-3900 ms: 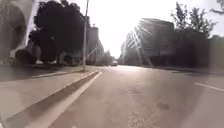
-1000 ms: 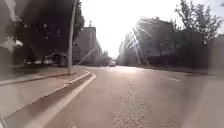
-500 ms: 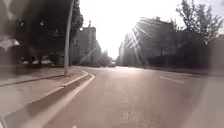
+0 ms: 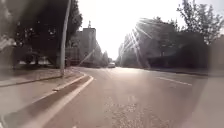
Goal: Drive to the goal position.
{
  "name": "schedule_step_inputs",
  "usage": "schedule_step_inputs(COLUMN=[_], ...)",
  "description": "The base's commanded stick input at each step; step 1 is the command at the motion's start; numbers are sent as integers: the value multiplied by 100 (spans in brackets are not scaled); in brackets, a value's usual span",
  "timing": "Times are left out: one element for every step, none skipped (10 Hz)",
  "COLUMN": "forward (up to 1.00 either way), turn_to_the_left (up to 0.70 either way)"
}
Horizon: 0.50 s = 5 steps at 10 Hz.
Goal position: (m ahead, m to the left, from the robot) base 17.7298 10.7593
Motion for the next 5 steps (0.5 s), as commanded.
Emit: schedule_step_inputs(forward=[70, 70, 70, 70, 70], turn_to_the_left=[0, 0, 0, 0, 0])
